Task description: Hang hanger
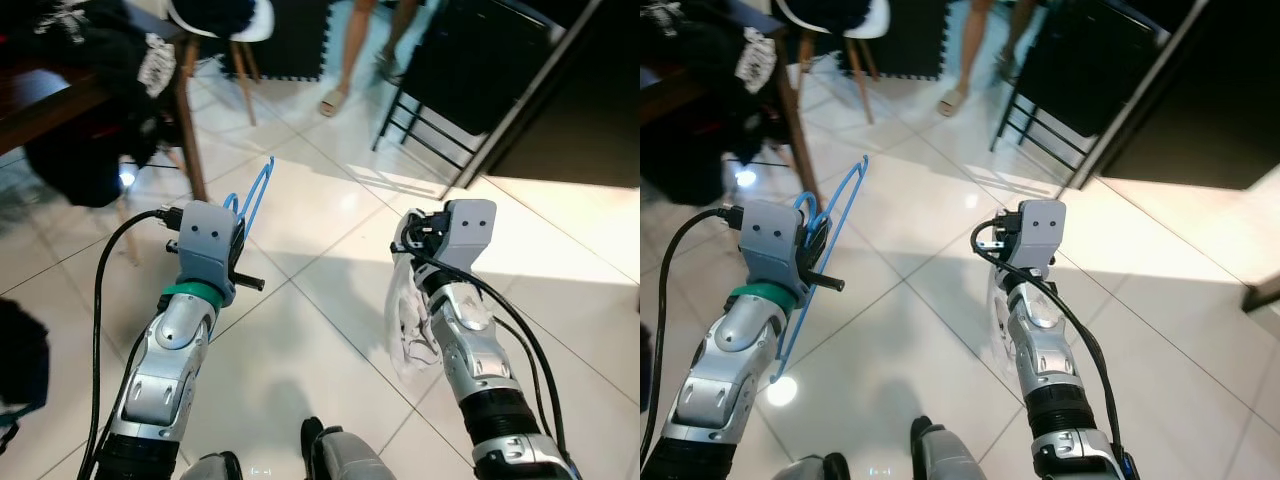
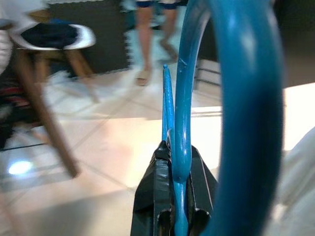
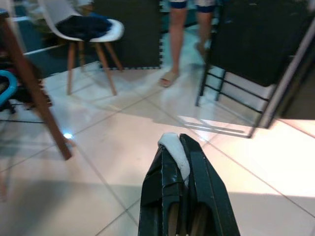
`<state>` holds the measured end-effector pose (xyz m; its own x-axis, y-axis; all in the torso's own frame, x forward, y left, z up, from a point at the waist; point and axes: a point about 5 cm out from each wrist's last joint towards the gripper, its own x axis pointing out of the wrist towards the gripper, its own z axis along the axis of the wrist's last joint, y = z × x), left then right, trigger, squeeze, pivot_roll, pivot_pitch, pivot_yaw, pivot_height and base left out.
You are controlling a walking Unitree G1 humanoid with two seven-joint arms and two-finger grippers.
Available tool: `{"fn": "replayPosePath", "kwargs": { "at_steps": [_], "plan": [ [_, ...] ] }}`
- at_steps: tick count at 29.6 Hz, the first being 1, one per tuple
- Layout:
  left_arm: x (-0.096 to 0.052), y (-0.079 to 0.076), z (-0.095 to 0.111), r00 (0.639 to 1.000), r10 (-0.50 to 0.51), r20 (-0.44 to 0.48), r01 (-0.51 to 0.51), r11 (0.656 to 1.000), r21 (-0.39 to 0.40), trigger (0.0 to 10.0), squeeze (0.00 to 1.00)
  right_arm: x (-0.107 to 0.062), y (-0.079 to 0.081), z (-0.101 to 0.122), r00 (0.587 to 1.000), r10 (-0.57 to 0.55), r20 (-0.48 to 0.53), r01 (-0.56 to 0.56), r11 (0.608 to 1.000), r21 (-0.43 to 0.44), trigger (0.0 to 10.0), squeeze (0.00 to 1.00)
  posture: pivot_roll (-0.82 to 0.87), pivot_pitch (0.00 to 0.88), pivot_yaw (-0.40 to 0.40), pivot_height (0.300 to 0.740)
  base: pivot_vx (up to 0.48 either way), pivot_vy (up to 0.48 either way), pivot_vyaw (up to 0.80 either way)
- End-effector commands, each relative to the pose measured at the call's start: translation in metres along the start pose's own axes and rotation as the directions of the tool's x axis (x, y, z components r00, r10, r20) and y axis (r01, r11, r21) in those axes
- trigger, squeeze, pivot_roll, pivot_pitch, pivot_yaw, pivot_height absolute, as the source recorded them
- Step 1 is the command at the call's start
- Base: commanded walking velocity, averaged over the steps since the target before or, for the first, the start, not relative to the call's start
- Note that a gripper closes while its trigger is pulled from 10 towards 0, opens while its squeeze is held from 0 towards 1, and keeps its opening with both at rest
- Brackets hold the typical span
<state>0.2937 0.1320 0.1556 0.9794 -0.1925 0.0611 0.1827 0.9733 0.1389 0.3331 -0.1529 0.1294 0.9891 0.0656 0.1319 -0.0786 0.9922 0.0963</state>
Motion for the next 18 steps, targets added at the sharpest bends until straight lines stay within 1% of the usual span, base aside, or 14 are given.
{"fn": "replayPosePath", "kwargs": {
  "at_steps": [1,10,11,13,15,16,18],
  "plan": [
    [-0.002,-0.004,-0.002,1.000,-0.016,-0.013,0.016,1.000,0.006,10.0,0.00,-0.002,-0.002,0.003,1.000,-0.003,0.014,0.003,1.000,-0.013,10.0,0.00,0.09,0.127,-0.067,0.737,0.000,0.000,-0.78],
    [-0.004,-0.007,-0.002,0.999,-0.030,-0.025,0.030,1.000,0.003,10.0,0.00,-0.008,-0.001,0.001,1.000,-0.006,0.003,0.006,1.000,-0.012,10.0,0.00,0.08,0.134,-0.056,0.737,0.000,0.000,-0.78],
    [-0.005,-0.007,-0.003,0.999,-0.040,-0.028,0.040,0.999,-0.005,10.0,0.00,-0.010,0.000,0.000,1.000,-0.004,0.001,0.004,1.000,-0.010,10.0,0.00,0.07,0.135,-0.042,0.737,0.000,0.000,-0.78],
    [-0.005,-0.007,-0.003,0.998,-0.046,-0.031,0.046,0.999,-0.011,10.0,0.00,-0.012,0.000,-0.001,1.000,-0.002,-0.001,0.002,1.000,-0.008,10.0,0.00,0.07,0.135,-0.041,0.737,0.000,0.000,-0.78],
    [-0.009,-0.007,-0.006,0.996,-0.078,-0.031,0.079,0.997,0.012,10.0,0.00,-0.017,0.001,-0.004,1.000,0.012,-0.008,-0.013,1.000,-0.019,10.0,0.00,0.08,0.127,-0.037,0.737,0.000,0.000,-0.78],
    [-0.009,-0.007,-0.006,0.996,-0.078,-0.031,0.079,0.997,0.012,10.0,0.00,-0.017,0.001,-0.004,1.000,0.012,-0.008,-0.013,1.000,-0.019,10.0,0.00,0.08,0.127,-0.037,0.737,0.000,0.000,-0.78],
    [-0.014,-0.004,-0.001,0.989,-0.147,-0.014,0.148,0.988,0.034,10.0,0.00,-0.014,0.004,0.004,0.999,0.029,0.016,-0.029,0.999,-0.020,10.0,0.00,0.06,0.110,-0.031,0.737,0.000,0.000,-0.78]
  ]
}}
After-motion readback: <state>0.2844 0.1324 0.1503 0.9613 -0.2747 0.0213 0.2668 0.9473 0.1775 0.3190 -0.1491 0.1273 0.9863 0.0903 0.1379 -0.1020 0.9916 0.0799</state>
